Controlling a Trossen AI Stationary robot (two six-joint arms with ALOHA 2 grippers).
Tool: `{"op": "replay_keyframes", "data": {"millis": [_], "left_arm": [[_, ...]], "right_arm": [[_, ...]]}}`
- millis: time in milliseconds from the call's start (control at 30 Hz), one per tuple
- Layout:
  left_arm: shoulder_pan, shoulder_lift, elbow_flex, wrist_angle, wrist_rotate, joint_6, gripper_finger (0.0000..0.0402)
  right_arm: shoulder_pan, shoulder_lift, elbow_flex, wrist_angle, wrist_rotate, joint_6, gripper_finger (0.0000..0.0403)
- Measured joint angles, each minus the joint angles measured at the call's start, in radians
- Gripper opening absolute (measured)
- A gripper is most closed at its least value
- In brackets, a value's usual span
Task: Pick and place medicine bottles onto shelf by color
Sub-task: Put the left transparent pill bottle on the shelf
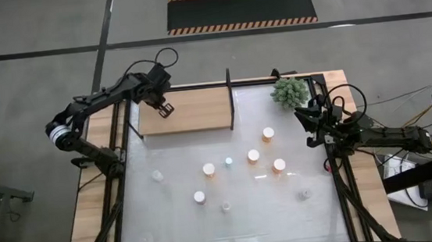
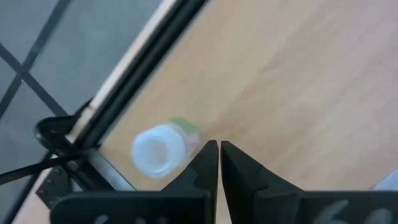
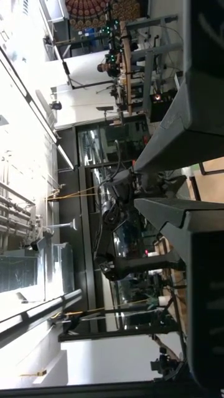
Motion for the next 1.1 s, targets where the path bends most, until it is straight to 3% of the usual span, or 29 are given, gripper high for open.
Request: {"op": "replay_keyframes", "data": {"millis": [433, 1100], "left_arm": [[0.001, 0.027, -0.061, 0.061, -0.146, -0.007, 0.0001], [-0.019, 0.022, -0.038, 0.011, -0.184, -0.028, 0.0001]], "right_arm": [[0.000, 0.000, 0.000, 0.000, 0.000, 0.000, 0.0068], [0.000, 0.000, 0.000, 0.000, -0.001, 0.001, 0.0068]]}}
